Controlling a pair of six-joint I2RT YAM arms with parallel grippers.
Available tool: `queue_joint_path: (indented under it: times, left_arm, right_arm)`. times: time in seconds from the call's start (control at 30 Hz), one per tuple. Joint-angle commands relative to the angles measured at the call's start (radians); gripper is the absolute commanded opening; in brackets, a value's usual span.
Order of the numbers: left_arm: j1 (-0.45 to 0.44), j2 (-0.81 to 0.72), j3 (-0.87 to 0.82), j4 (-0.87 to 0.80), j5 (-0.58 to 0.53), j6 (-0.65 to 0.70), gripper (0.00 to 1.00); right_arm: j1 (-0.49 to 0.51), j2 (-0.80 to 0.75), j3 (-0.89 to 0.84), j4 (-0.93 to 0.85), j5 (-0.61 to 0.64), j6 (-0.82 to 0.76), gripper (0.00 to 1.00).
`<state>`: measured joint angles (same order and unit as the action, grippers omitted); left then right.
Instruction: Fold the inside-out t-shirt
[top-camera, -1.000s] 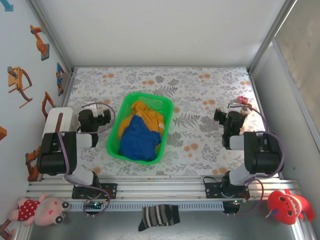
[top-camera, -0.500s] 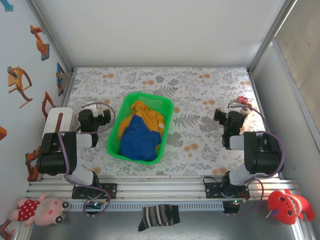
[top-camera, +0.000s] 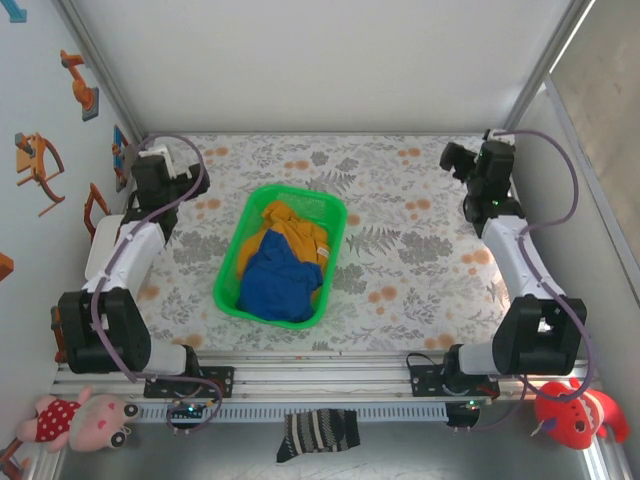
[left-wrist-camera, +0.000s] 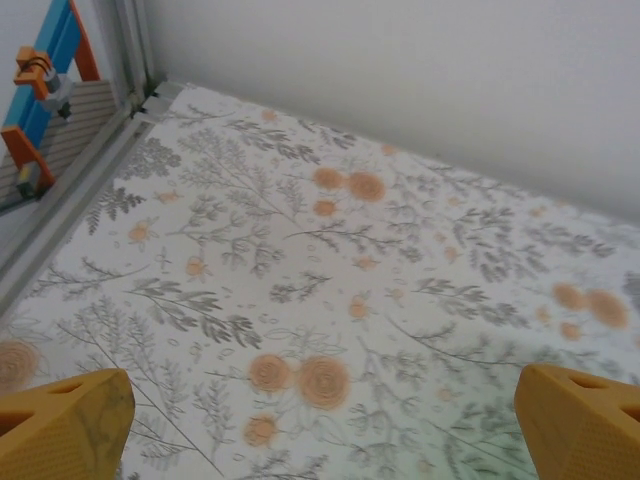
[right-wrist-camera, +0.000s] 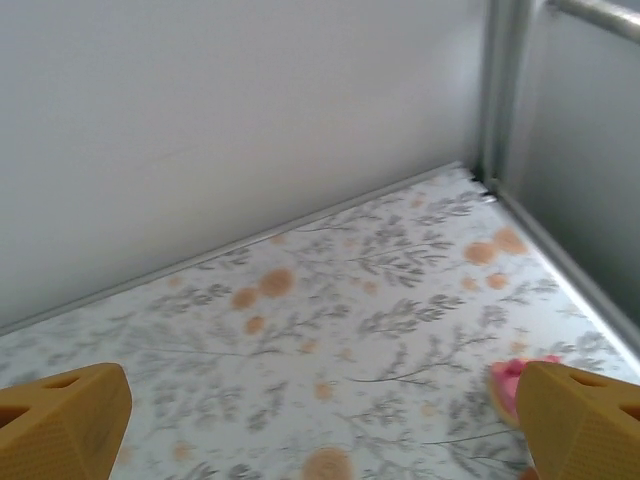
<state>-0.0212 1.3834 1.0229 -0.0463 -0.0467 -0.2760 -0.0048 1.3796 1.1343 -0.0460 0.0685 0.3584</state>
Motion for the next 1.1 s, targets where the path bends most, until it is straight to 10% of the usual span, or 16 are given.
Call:
queue_joint_path:
  times: [0.0,0.5,0.8,1.07]
  left_arm:
    - [-0.019,-0.077,-0.002,-0.279,0.134,-0.188,0.97]
    - [-0.192,-0.594,-0.379,-0.463,0.191,-0.366,0.97]
    - [-0.224,-0.547,-0.435,-0.373,0.21,-0.389,0.97]
    - [-0.296,-0.409,-0.428,-0.237,0.2,-0.386,0.97]
  right_arm:
    - [0.054,0.051,0.045,-0.291,-0.247,0.089,0.95]
    - [0.584,0.115,-0.099,-0.351,-0.169,0.375,0.91]
    - [0.707,0.272,-0.045,-0.275,-0.166,0.475,0.84]
    - [0.688,0.37,0.049,-0.328,-0.088,0.447,0.47]
